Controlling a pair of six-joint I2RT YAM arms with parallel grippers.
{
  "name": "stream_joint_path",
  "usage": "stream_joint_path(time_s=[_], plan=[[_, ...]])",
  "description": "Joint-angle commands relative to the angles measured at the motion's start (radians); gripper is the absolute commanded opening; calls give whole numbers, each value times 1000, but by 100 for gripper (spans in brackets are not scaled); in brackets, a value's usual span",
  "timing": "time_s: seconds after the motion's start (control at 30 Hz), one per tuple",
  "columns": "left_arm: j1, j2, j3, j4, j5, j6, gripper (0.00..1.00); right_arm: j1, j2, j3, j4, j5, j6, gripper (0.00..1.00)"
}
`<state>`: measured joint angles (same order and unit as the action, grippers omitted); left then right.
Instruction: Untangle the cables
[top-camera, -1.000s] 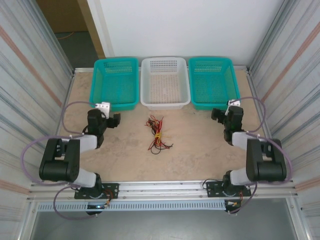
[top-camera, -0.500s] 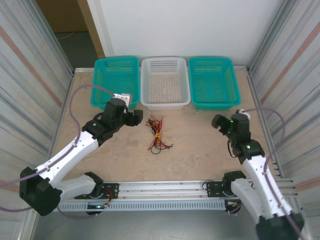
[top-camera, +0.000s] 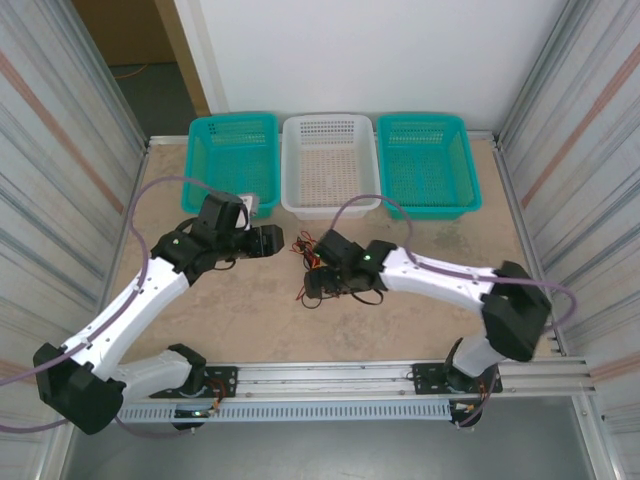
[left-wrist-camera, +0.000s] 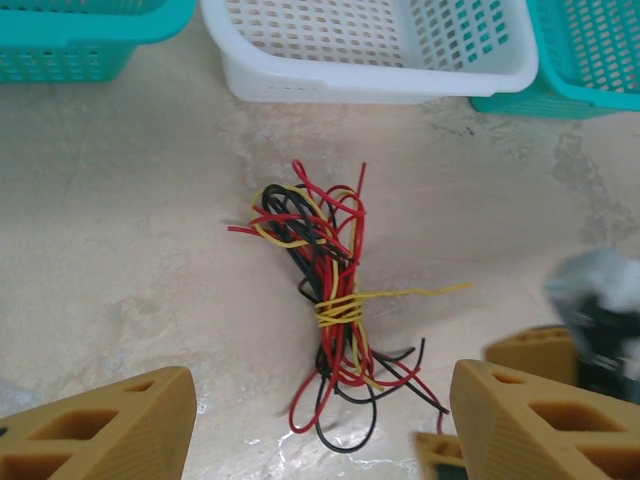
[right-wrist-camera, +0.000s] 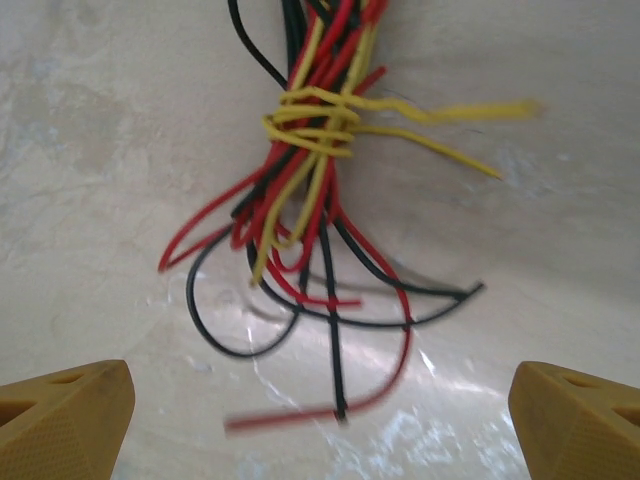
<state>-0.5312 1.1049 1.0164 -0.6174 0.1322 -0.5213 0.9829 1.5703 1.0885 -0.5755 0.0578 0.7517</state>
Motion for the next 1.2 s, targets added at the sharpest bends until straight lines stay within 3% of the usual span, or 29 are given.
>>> stream_joint_path(time_s=[0.0,0.57,0.63,0.73,0.83,0.97,1.17], plan=[[4,-3,1,-27,53,-29,70,-25,105,84,16,-58,-16,95],[11,29,-81,22,91,-135,71,-55,358,248,-35,-10,-39,66],[11,50,-75,1,91,-123,73,-60,368,253,-42,-16,-35,59],[11,80,-63,-32,88,-113,74,-69,370,252,-43,-29,-33,39],[11,90,-45,-35,96,-129,75,-56,306,215,-2,-13,-48,31],[2,85,-30,3,139,-167,82,8,155,151,54,78,-125,31],[-90,92,-4,62,153,-259,86,43,-58,92,89,101,-246,28]])
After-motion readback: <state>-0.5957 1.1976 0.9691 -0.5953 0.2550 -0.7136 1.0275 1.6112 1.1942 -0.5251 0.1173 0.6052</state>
